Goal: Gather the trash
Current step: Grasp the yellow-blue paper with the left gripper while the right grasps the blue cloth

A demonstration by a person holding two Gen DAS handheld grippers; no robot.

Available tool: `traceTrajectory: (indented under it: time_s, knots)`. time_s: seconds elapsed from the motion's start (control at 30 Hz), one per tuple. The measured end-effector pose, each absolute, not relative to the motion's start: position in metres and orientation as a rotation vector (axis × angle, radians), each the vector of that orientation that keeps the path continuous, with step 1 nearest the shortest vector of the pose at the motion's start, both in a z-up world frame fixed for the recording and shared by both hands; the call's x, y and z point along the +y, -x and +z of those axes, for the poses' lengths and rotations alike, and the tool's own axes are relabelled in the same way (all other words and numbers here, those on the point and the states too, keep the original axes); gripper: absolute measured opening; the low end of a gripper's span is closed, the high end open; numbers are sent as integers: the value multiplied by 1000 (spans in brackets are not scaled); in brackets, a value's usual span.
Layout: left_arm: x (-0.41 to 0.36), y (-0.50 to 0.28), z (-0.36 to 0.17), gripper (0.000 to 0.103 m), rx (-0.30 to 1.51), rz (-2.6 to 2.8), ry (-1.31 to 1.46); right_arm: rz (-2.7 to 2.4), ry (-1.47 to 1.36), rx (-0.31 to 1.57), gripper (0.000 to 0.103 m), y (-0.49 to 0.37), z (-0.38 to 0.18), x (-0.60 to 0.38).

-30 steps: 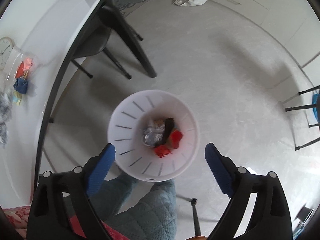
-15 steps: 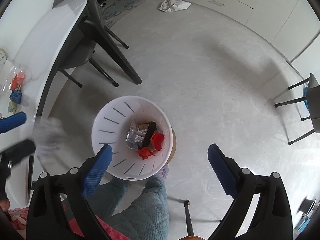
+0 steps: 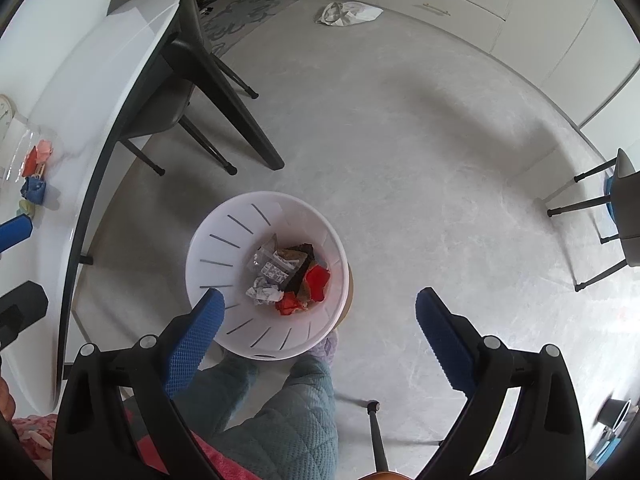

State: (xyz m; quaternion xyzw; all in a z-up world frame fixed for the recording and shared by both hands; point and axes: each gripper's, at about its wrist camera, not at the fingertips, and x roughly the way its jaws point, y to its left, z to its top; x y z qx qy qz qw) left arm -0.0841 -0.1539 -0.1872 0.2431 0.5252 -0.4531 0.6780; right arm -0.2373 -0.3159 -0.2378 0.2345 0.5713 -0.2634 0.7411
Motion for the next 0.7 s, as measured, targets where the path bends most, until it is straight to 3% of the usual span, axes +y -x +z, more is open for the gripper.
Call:
traceTrajectory:
  time_s: [0.3,0.7]
  knots:
    - [-119,57,-169,95,1144,-927,-472,-504,-452,1219,96,199,-215,-292]
    - [21,-33,-142,95,1122,-565,-218,-134,-227,1147,96,63,-182,-202]
